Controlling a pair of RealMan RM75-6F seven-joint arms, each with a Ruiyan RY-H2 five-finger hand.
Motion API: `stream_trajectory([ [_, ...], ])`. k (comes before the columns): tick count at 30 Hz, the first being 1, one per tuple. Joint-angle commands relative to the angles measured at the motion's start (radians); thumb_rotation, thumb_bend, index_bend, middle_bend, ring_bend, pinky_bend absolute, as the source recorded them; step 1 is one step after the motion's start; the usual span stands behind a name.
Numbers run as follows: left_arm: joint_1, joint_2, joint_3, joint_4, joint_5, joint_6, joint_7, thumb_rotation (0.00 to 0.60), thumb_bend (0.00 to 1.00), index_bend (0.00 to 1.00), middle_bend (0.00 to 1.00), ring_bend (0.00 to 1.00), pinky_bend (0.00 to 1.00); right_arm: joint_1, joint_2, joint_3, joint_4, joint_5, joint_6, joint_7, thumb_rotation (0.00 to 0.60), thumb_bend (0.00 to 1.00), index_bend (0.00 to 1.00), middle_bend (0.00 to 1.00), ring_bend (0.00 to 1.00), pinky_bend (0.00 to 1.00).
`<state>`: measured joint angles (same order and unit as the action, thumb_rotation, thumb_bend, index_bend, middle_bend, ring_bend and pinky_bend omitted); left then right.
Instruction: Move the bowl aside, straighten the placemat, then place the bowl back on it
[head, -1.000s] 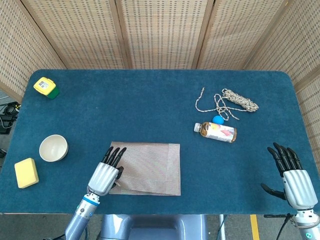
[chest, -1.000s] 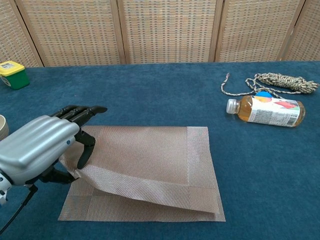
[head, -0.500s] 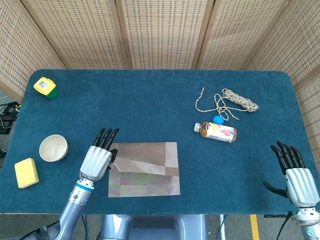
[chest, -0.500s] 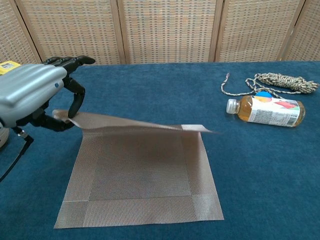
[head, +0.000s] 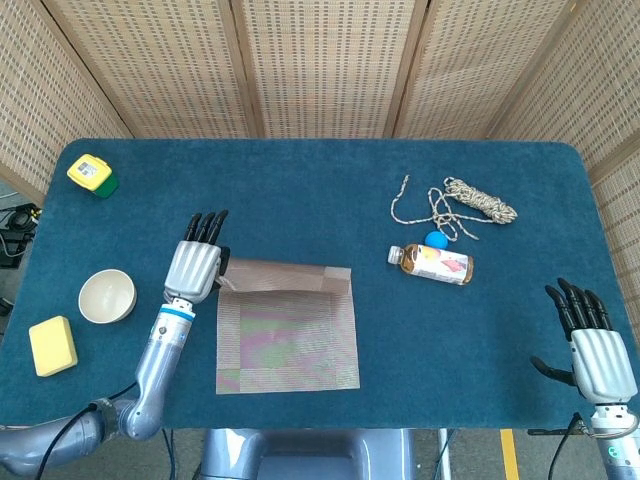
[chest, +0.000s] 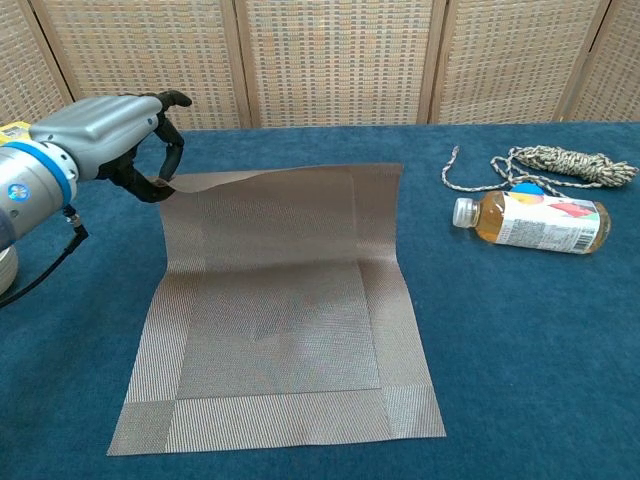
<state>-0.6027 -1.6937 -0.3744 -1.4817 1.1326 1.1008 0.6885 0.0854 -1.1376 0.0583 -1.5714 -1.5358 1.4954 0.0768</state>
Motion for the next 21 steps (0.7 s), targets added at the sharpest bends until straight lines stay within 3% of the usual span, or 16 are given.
stream_trajectory([
  [1, -0.070, -0.055, -0.050, 0.097, -0.069, -0.034, -0.009, 0.600, 0.45, 0.71, 0.00, 0.00, 0.00, -0.002, -0.008, -0.001, 0.006, -0.001, 0.003, -0.020, 0.600, 0.13, 0.00, 0.00, 0.00, 0.00],
  [7, -0.151, -0.123, -0.076, 0.244, -0.152, -0.050, 0.011, 0.600, 0.44, 0.64, 0.00, 0.00, 0.00, -0.006, -0.018, -0.001, 0.016, 0.004, 0.008, -0.040, 0.600, 0.13, 0.00, 0.00, 0.00, 0.00],
  [10, -0.171, -0.135, -0.070, 0.287, -0.168, -0.055, 0.018, 0.600, 0.33, 0.41, 0.00, 0.00, 0.00, -0.010, -0.019, -0.002, 0.018, 0.006, 0.011, -0.043, 0.600, 0.13, 0.00, 0.00, 0.00, 0.00],
  [12, -0.181, -0.141, -0.064, 0.312, -0.178, -0.056, 0.023, 0.600, 0.17, 0.13, 0.00, 0.00, 0.00, -0.012, -0.018, -0.002, 0.020, 0.006, 0.014, -0.042, 0.600, 0.13, 0.00, 0.00, 0.00, 0.00],
  [14, -0.185, -0.142, -0.060, 0.322, -0.176, -0.047, 0.009, 0.600, 0.10, 0.02, 0.00, 0.00, 0.00, -0.016, -0.017, -0.003, 0.022, 0.010, 0.015, -0.040, 0.600, 0.13, 0.00, 0.00, 0.00, 0.00],
  [21, -0.168, -0.117, -0.031, 0.298, -0.132, 0.002, -0.065, 0.600, 0.07, 0.00, 0.00, 0.00, 0.00, -0.025, -0.013, -0.008, 0.024, -0.001, 0.029, -0.031, 0.600, 0.13, 0.00, 0.00, 0.00, 0.00],
])
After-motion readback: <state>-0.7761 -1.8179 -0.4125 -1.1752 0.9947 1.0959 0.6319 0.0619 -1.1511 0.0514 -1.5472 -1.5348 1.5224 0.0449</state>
